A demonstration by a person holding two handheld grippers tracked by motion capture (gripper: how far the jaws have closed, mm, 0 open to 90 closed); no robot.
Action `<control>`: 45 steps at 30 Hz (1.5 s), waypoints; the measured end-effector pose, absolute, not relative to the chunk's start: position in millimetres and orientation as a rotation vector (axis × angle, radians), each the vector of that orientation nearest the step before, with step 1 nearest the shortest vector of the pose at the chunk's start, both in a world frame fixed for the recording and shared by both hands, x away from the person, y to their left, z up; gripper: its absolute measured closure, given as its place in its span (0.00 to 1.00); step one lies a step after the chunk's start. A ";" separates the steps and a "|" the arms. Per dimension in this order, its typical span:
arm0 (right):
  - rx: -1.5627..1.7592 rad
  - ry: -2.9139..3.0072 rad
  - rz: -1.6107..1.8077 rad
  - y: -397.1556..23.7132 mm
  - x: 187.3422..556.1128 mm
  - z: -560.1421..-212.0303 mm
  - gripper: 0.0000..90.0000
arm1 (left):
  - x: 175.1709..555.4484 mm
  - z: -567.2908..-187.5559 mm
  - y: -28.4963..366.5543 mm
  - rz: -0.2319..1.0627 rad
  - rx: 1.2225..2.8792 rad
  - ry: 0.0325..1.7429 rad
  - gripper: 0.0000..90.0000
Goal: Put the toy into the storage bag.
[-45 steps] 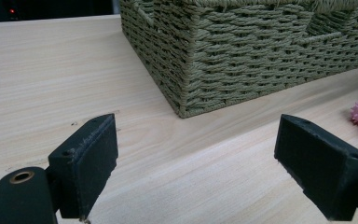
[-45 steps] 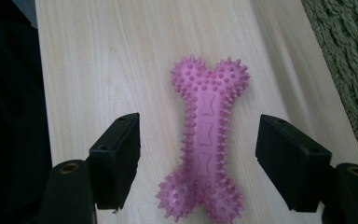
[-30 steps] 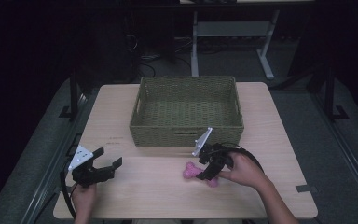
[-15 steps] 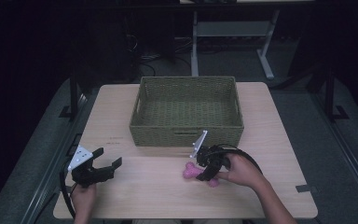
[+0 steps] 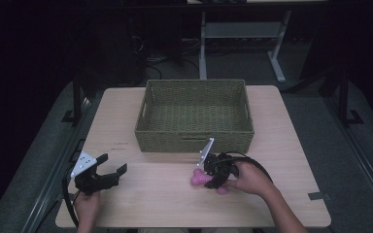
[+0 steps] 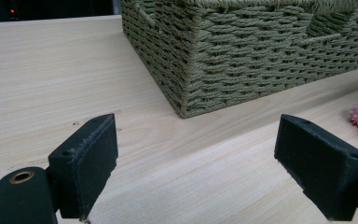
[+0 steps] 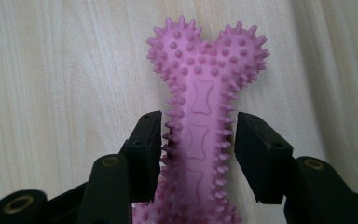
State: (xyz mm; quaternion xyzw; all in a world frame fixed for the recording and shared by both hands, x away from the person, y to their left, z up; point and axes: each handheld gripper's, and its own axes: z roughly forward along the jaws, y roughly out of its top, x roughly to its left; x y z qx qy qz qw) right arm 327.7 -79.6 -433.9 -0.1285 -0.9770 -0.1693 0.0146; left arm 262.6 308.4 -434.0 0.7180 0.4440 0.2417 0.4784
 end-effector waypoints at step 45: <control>-0.334 -3.012 -0.662 -88.6 331.1 -394.1 0.65 | 262.0 -433.8 308.8 0.591 1.745 1.089 0.14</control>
